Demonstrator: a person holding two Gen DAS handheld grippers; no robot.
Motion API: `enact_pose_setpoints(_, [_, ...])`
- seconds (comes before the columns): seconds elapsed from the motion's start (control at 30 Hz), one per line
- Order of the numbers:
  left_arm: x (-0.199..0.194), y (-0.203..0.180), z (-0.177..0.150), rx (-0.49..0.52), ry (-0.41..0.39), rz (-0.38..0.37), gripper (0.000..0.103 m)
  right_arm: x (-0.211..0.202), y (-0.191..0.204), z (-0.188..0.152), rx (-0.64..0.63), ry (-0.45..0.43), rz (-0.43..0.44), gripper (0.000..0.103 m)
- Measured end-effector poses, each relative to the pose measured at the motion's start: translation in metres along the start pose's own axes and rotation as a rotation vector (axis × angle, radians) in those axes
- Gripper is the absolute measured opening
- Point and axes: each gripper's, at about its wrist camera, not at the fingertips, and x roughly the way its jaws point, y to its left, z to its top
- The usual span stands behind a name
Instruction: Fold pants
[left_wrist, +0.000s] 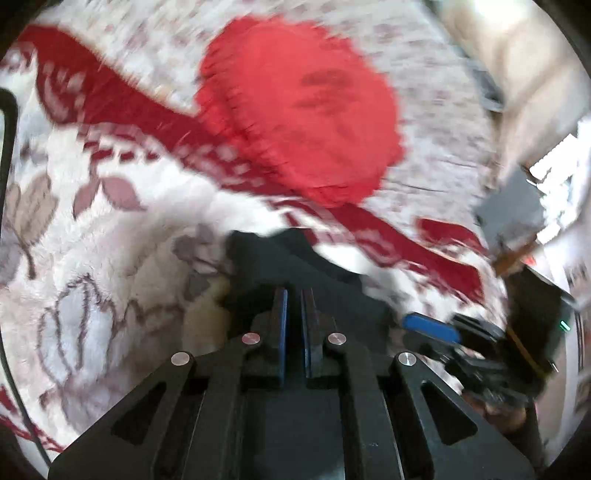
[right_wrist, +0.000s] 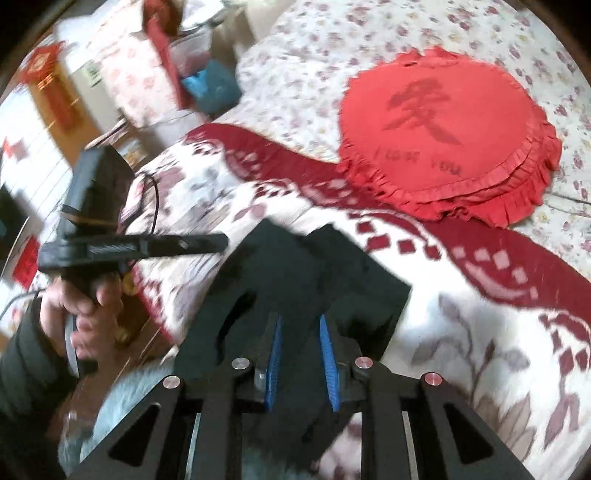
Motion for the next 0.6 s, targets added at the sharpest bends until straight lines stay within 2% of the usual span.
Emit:
enact_pose_setpoints(0.03, [0.015,0.006,0.001,-0.023,0.035,0.032,0.004,0.011,-0.004,0.005,0.008,0.016,-0.010,0.019])
enact_pose_setpoints(0.1, [0.043,0.016,-0.003,-0.019,0.088,0.119,0.005,0.046,-0.018,0.007,0.019,0.113,-0.079,0.019])
enact_pose_setpoints(0.13, [0.045,0.017,-0.005,-0.003,0.059,0.124,0.004,0.061,-0.027,0.002,0.033,0.160,-0.089,0.019])
enact_pose_setpoints(0.2, [0.044,0.019,-0.007,-0.015,0.050,0.109,0.004,0.064,-0.031,-0.002,-0.002,0.128,-0.060,0.019])
enact_pose_setpoints(0.27, [0.044,0.021,-0.007,-0.015,0.052,0.100,0.004,0.064,-0.031,-0.002,-0.002,0.141,-0.056,0.019])
enact_pose_setpoints(0.47, [0.027,0.013,-0.011,-0.012,0.016,0.117,0.003,0.061,-0.028,0.003,0.001,0.154,-0.084,0.019])
enact_pose_setpoints(0.53, [0.001,0.009,-0.013,-0.041,-0.055,0.060,0.006,0.049,-0.031,0.006,0.064,0.136,-0.060,0.019])
enact_pose_setpoints(0.57, [-0.016,0.006,-0.018,-0.053,-0.090,0.023,0.007,0.033,-0.039,0.005,0.152,0.091,-0.006,0.021])
enact_pose_setpoints(0.6, [-0.024,0.005,-0.022,-0.056,-0.107,0.009,0.016,0.023,-0.046,0.003,0.205,0.058,0.024,0.022])
